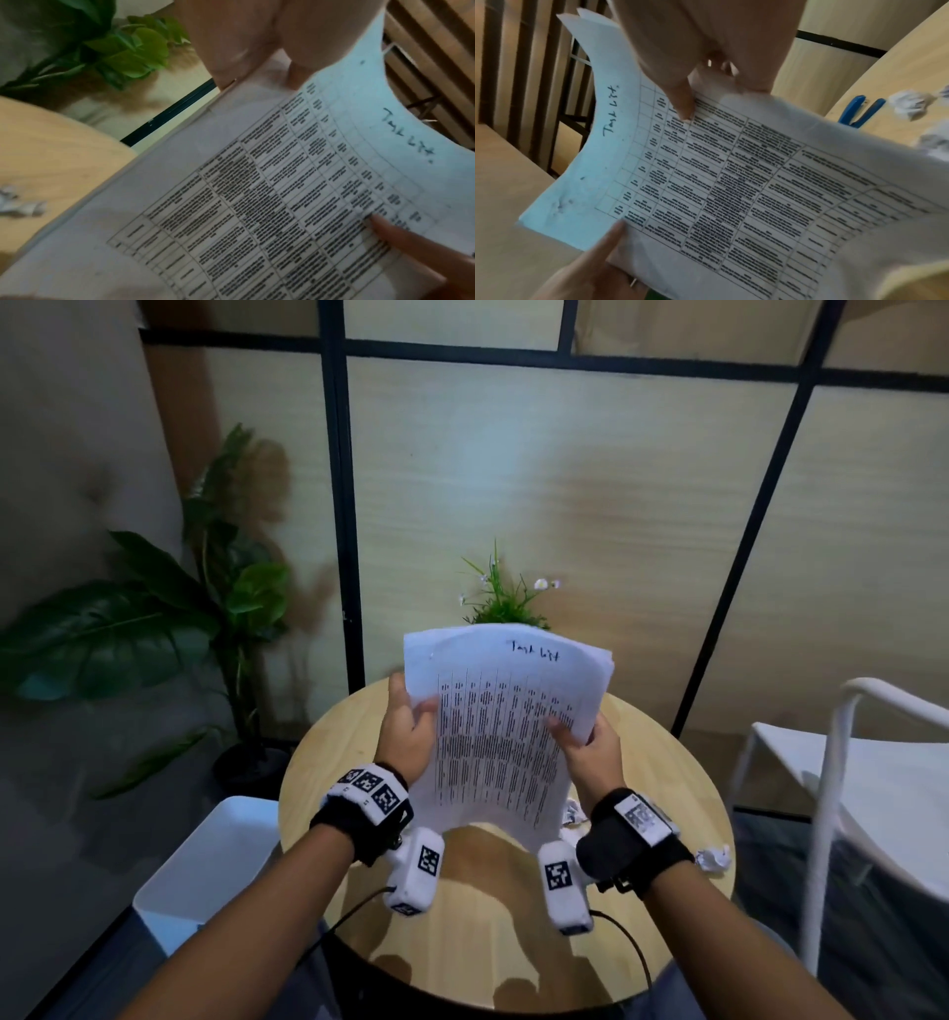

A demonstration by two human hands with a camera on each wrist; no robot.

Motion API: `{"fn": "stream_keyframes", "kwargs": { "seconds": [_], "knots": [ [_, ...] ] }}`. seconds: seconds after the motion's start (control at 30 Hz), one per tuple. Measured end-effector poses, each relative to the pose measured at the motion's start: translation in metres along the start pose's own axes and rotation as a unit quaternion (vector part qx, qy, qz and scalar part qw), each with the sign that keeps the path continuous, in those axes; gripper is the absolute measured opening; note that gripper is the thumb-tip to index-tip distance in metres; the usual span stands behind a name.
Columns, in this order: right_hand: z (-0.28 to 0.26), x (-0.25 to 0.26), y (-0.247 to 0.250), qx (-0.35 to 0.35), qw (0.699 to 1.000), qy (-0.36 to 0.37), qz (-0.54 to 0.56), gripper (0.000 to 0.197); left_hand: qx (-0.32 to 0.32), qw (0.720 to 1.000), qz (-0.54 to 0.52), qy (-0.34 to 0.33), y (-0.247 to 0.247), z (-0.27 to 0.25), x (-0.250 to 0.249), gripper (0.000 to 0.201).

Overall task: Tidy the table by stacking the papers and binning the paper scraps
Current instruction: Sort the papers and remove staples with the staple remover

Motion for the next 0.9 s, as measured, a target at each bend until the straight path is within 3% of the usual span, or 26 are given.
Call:
{"fn": "stream_keyframes", "kwargs": {
  "seconds": [0.17,0.27,0.37,0.47,0.7,0.83,0.9],
  "knots": [
    [-0.016,-0.029,-0.001,0.019,0.991,-0.036,-0.130,0.030,0.052,0.994,-0.001,0.096,-0.008,-0.022,0.023,0.031],
    [-0.014,-0.014,-0.004,-0.018,0.995,-0.019,-0.099,0.040,0.033,0.994,-0.032,0.099,-0.010,-0.014,0.013,0.044],
    [-0.014,-0.007,-0.006,-0.029,0.999,-0.005,-0.030,0.038,0.019,0.994,-0.069,0.087,-0.010,-0.014,0.004,0.034],
    [-0.017,-0.024,-0.005,-0.011,0.998,-0.037,-0.057,0.052,0.026,0.992,-0.064,0.103,-0.008,-0.025,0.017,0.031],
    [-0.007,-0.027,-0.004,-0.058,0.995,-0.064,-0.050,0.007,0.049,0.988,-0.034,0.140,-0.009,-0.012,0.036,0.024],
    [-0.002,-0.027,-0.004,-0.058,0.994,-0.062,-0.062,0.003,0.060,0.987,-0.023,0.144,-0.009,-0.018,0.041,0.026],
    [-0.003,-0.028,-0.008,-0.056,0.994,-0.064,-0.062,0.004,0.072,0.988,-0.020,0.137,-0.010,-0.020,0.043,0.045]
  ]
}}
Point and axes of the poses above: each hand's wrist, its own z-axis towards the middle knuckle, its own y-axis out of the back of the hand, x = y × z, the point moved 3 cm from there along z, towards the middle knuckle, and after that the axes turned 1 degree about -x, right-handed, at the moved point
